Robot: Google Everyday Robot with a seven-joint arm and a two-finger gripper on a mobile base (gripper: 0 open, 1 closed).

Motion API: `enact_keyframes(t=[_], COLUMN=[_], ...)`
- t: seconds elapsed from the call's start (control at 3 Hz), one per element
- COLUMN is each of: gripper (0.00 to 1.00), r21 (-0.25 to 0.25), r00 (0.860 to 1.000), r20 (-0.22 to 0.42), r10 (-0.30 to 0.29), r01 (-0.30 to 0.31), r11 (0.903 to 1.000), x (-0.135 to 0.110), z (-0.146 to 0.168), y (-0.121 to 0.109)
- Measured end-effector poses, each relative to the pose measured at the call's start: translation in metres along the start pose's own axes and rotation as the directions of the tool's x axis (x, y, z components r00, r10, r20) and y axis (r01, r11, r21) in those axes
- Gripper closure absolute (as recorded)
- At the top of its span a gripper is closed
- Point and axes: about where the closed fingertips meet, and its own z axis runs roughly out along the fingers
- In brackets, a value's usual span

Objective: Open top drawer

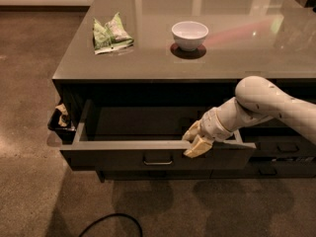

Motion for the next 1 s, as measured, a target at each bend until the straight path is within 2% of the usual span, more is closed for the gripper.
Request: enact_keyframes(t=[0.33, 1.0], gripper=[0.43, 0.0], r21=[-0.032, -0.039], r00=[0.999, 0.999], r20=[-0.022, -0.025], r10=[-0.022, -0.025], r01=[0.022, 0.024], r11=[0.9993, 0.9989], x=[-0.0016, -0.0019], z=[-0.0097, -0.0106], y=[0.01, 0.0121])
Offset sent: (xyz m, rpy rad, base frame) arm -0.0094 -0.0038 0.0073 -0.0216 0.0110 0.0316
